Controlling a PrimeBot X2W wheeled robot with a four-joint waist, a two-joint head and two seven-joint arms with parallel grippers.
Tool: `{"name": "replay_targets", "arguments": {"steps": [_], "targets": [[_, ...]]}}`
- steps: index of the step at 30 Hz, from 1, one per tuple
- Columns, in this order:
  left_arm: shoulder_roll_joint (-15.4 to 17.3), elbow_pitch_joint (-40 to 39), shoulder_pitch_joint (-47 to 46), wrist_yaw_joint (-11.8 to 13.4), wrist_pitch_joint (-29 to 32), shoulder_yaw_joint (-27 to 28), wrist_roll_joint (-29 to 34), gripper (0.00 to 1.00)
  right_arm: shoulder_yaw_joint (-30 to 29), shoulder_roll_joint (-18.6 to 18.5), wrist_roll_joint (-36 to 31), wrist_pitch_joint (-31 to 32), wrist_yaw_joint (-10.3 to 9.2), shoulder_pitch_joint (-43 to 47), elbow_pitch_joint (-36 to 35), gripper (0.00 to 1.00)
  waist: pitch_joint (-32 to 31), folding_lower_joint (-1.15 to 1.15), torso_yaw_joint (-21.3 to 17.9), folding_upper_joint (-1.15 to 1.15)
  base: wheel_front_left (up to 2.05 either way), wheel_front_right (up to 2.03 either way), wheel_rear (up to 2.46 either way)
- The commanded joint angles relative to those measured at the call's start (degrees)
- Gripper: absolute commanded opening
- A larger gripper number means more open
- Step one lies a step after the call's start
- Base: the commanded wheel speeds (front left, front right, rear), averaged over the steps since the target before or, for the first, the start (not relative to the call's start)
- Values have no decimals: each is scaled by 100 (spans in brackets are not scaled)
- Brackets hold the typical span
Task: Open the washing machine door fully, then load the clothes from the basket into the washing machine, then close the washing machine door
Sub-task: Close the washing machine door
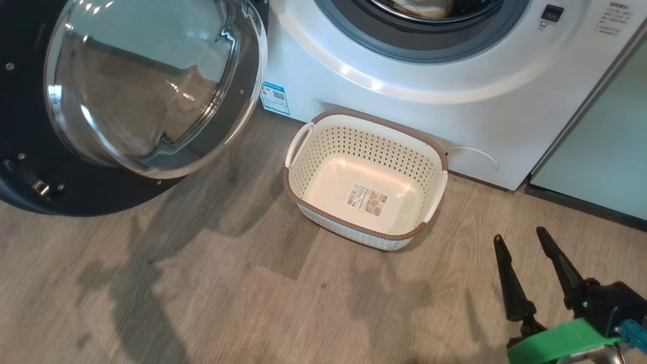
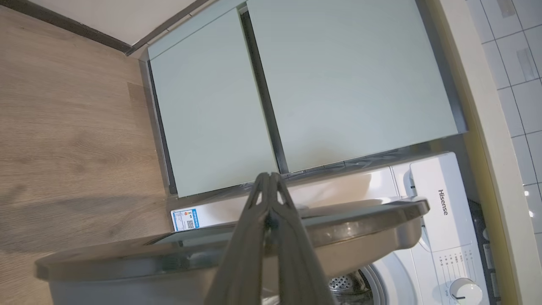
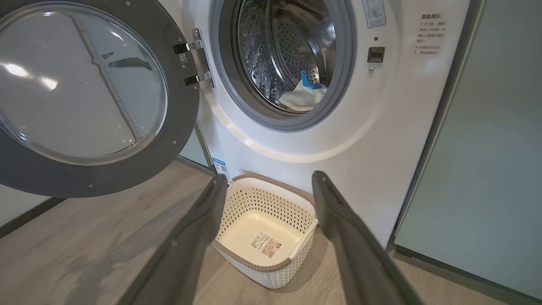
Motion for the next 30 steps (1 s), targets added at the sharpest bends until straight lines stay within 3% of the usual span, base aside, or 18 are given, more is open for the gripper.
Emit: {"name": "replay_targets", "arguments": {"steps": [1,17,30], "targets": [[335,-235,-36,8,53,86,-31,0,115,-98,-33,7,-16,-212,-205,100,2,-1,-2,0,0,0,0],[134,-707,279,128,329,-1,-86,0,128,-92,-33,25,-16,-246,-176,100,-11,-1,-18,0,0,0,0],[66,-758,422,-94,646,-69,-221,0,154,-77,-8,-7,-16,-251,-147,100,-33,-1,34,0,0,0,0]]}}
